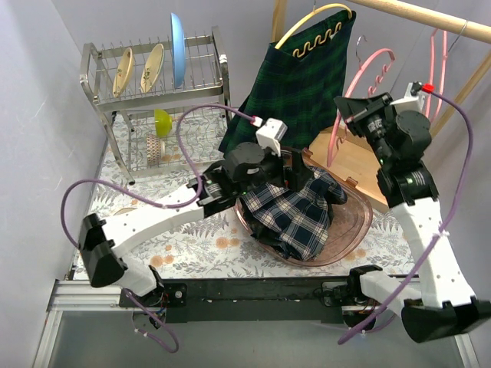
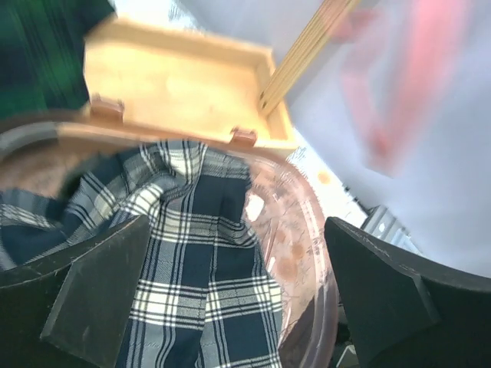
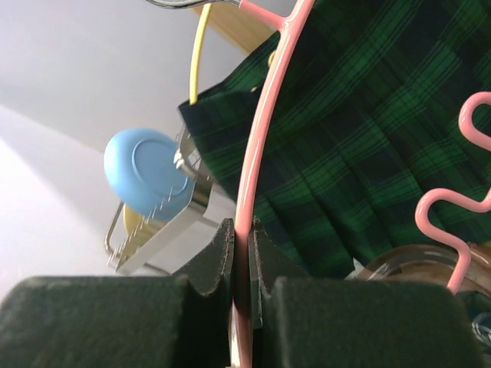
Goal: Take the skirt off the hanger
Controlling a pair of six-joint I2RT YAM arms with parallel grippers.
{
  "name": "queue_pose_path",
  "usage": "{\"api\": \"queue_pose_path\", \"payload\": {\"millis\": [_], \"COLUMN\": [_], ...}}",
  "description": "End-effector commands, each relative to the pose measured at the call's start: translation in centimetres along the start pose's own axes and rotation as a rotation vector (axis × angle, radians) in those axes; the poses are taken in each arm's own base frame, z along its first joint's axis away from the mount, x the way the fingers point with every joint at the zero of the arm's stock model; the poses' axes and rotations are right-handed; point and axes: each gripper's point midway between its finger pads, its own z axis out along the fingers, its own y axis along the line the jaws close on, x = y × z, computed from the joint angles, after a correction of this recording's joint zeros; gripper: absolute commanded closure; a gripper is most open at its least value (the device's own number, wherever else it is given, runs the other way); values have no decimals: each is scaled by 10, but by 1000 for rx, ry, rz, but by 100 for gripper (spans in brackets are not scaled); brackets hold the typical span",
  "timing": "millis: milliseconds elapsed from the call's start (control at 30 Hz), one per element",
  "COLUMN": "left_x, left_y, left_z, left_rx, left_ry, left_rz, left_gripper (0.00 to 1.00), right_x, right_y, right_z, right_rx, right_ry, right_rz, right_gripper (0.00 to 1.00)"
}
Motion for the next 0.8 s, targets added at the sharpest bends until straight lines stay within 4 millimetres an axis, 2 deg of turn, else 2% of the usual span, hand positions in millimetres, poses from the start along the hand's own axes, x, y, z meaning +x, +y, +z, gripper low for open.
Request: {"api": "queue_pose_path", "payload": {"millis": [0,67,133,167,200,267,300,367,400,500,533,733,767], "left_x": [-20,-17,-28,-29,-24,-31,-20,-28,-15,-19,-11,-4,-4], "left_y": [6,16,27,34,49,59,70,79,90,105,112,113,113], "left_z": [-38,-47,-65,-71,-75,-91,-93,-106,-108,-119,-119,-118,-118], "left_rx": [-25,-56,-104,-127,-184,-221,-249,-285,-308,-379,-394,-381,-381], "left_ry": [-29,-31,-77,-89,-96,-134,-120,-164,-148,-191,-183,-181,-182], "left_rz": [109,135,175,194,217,271,293,340,365,400,409,395,393], "left_gripper": [2,2,2,2,2,2,2,2,2,2,2,2,2], "right_x": [-57,-67,-70,-76,-76,-82,-82,-85,-87,-95,-97,-113,-116], "right_y": [46,52,52,56,54,57,57,59,62,66,66,59,53], "right_z": [21,28,37,39,43,46,48,47,45,45,45,55,59], "right_rx": [-121,-140,-147,-164,-163,-180,-184,-203,-218,-236,-237,-204,-195], "right_ry": [-206,-243,-266,-292,-297,-319,-321,-335,-347,-385,-394,-428,-429], "right_rz": [32,50,56,63,69,70,74,76,77,80,81,137,145], "right_gripper": [99,99,99,99,99,99,99,99,99,99,99,99,99]}}
